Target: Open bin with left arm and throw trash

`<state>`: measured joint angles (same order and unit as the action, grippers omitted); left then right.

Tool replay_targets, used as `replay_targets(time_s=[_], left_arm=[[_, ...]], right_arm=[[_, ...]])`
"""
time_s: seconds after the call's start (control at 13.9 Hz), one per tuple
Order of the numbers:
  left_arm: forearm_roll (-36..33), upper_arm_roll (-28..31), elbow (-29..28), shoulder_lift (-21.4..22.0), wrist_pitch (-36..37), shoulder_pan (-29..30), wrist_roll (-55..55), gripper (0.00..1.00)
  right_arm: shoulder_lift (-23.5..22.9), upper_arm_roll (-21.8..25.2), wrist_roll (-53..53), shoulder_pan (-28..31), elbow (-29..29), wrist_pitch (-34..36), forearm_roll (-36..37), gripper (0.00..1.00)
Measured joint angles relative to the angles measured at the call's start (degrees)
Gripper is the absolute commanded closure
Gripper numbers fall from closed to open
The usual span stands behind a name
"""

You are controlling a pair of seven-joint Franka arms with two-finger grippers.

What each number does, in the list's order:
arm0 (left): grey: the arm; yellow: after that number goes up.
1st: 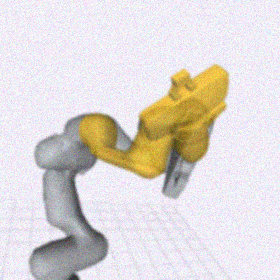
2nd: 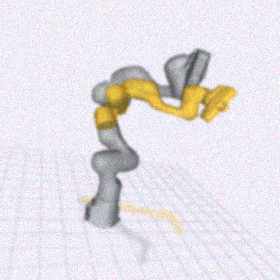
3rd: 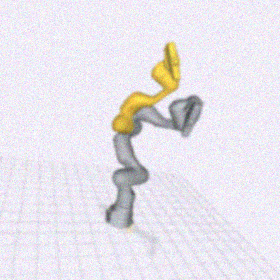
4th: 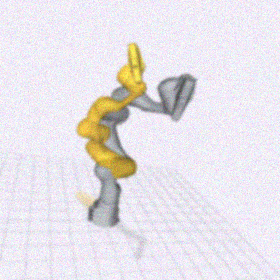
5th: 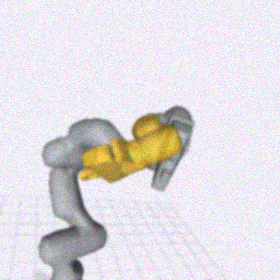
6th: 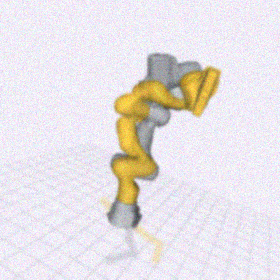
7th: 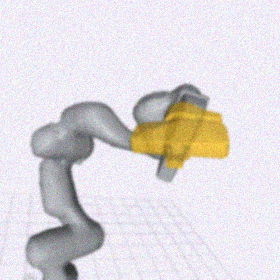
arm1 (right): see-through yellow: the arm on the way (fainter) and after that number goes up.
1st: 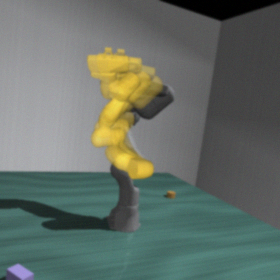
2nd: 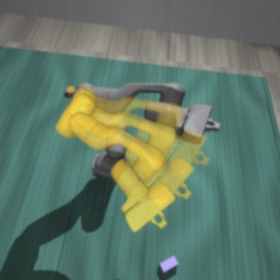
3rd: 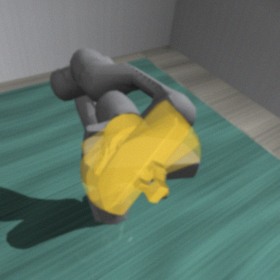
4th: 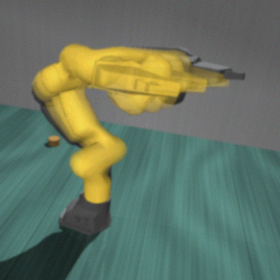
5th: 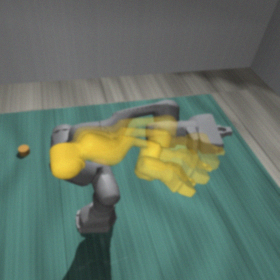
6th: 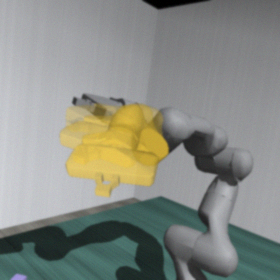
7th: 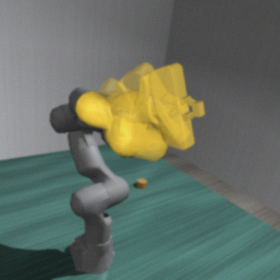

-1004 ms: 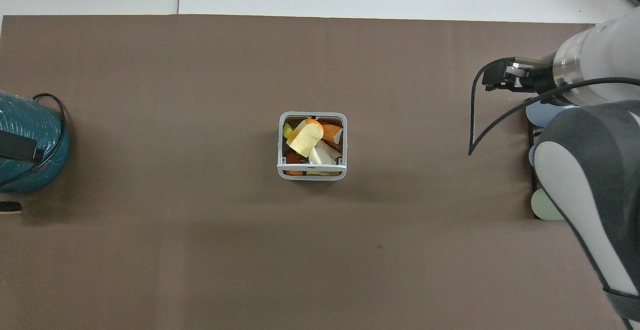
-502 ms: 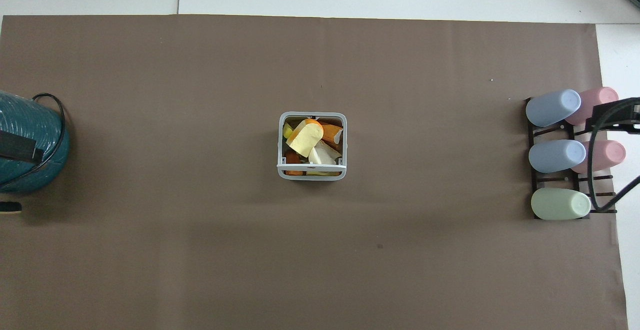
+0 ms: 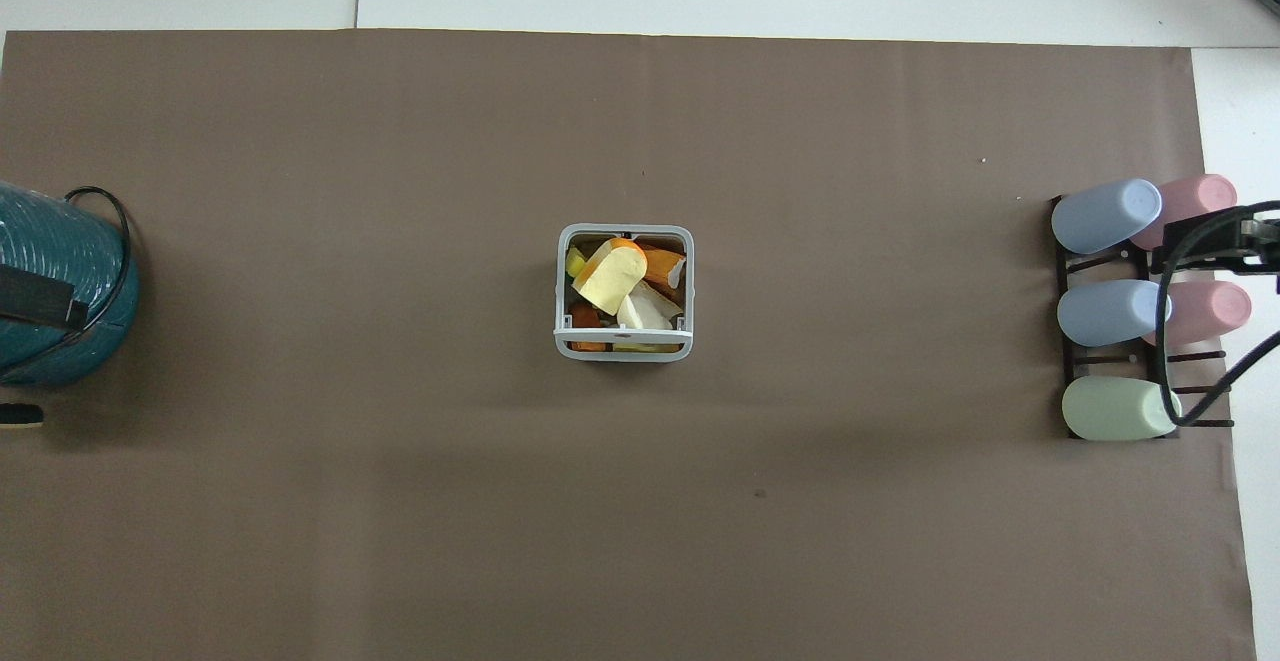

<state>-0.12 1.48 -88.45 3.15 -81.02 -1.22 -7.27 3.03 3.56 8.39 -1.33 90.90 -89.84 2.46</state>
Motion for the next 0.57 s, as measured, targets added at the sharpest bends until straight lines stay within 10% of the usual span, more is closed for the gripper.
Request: replay_targets(time_s=[0.57], left_arm=[[0.0, -0.8, -0.5, 0.4, 0.0, -0.2, 0.0, 0.00]], right_arm=[[-0.6, -0.8, 0.0, 0.0, -0.3, 3.4, -1.0, 0.00]])
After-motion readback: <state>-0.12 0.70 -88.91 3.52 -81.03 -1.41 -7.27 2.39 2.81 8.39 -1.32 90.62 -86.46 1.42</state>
